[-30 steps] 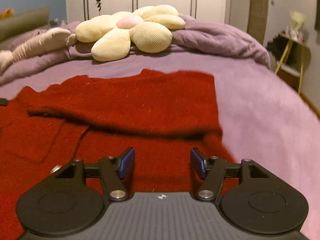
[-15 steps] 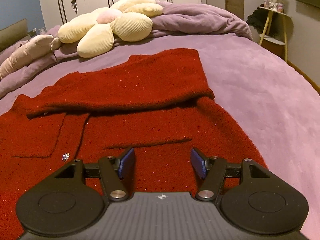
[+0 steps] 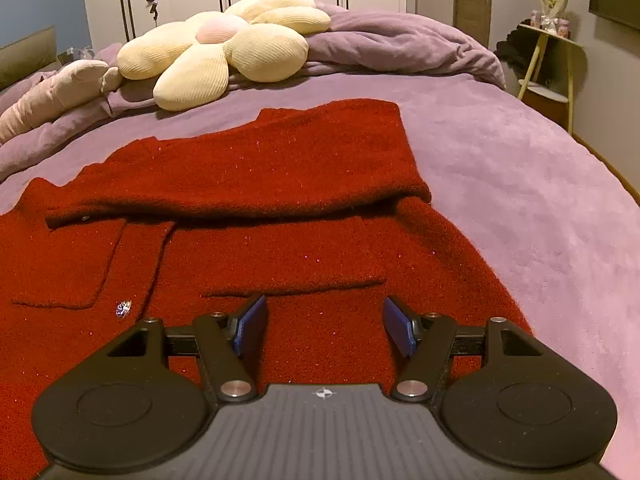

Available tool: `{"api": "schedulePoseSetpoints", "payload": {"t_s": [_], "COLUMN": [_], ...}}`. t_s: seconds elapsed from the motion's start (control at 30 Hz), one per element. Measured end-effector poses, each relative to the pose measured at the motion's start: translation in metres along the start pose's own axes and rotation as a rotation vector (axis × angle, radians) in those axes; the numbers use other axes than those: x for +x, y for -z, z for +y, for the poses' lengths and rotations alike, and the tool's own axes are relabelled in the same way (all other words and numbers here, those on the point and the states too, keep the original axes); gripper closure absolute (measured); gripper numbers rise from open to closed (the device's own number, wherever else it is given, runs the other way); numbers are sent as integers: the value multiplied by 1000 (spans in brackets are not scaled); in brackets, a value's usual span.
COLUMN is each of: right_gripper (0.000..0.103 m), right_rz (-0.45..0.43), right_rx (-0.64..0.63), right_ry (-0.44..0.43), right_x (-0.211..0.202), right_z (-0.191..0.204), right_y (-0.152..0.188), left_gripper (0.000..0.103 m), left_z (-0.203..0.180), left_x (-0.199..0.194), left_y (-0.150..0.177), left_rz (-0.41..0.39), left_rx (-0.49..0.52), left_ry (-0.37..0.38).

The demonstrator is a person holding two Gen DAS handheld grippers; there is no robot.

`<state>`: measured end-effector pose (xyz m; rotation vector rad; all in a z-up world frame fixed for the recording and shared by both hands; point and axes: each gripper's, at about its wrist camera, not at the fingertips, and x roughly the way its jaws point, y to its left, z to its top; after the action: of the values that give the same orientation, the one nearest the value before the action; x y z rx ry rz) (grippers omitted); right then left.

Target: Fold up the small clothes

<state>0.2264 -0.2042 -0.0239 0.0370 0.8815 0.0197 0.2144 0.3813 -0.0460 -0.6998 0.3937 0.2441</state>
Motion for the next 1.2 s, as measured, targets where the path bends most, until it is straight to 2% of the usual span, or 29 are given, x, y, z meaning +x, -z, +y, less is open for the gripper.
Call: {"api": "schedulePoseSetpoints", "payload": {"t_s": [0.07, 0.1, 0.17, 0.23, 0.27, 0.3, 0.37, 0.43, 0.5, 0.6, 0.63, 0.73, 0.9, 1.0, 1.03, 1.1, 1.13, 1.17, 1.2], "right_gripper": [38, 38, 38, 38, 38, 38, 38, 38, 38, 41, 44, 45, 45, 46, 48, 60, 76, 84, 87], "right_rz": [-5, -8, -11, -19, -23, -26, -37, -48, -57, -55, -51, -48, 35, 111, 123, 114, 109, 104, 93], "right_rx": [7, 13, 29, 43, 50, 56, 66, 70, 73, 76, 78, 103, 144, 195, 207, 210, 201, 189, 172], "right_ry": [-3, -5, -12, -11, -9, -8, -6, -22, -55, -126, -151, -256, -389, -428, -431, -415, -416, -422, -418], "right_x": [-1, -3, -5, -8, -10, -11, -15, -17, -17, -5, 0, 18, 65, 93, 99, 106, 106, 107, 104], "right_z": [-1, -2, -5, -9, -13, -16, -24, -30, -33, -26, -20, 3, 53, 71, 75, 83, 85, 87, 89], "right_y": [0, 0, -1, -2, -3, -3, -7, -11, -19, -33, -40, -60, -90, -97, -97, -99, -100, -102, -104], "left_gripper": [92, 92, 89, 70, 51, 51, 52, 52, 52, 51, 51, 51, 50, 49, 49, 49, 49, 49, 51], "left_z": [-68, -108, -170, -213, -228, -233, -234, -218, -198, -170, -163, -147, -136, -136, -135, -134, -133, -131, -130], "left_x": [-1, -1, 4, 14, 20, 23, 30, 34, 34, 29, 30, 29, 28, 31, 32, 31, 31, 31, 30], "left_y": [13, 26, 60, 99, 120, 136, 161, 174, 183, 183, 181, 172, 166, 169, 170, 171, 170, 169, 167], "left_rz": [17, 35, 78, 149, 185, 203, 260, 291, 303, 298, 301, 294, 256, 266, 265, 267, 270, 274, 279], "left_rx": [176, 276, 436, 548, 584, 591, 546, 469, 445, 442, 433, 395, 363, 363, 368, 366, 356, 344, 331], "left_ry": [109, 182, 268, 314, 319, 317, 305, 253, 181, 79, 57, -4, -21, -9, -4, 4, 9, 11, 15]}}
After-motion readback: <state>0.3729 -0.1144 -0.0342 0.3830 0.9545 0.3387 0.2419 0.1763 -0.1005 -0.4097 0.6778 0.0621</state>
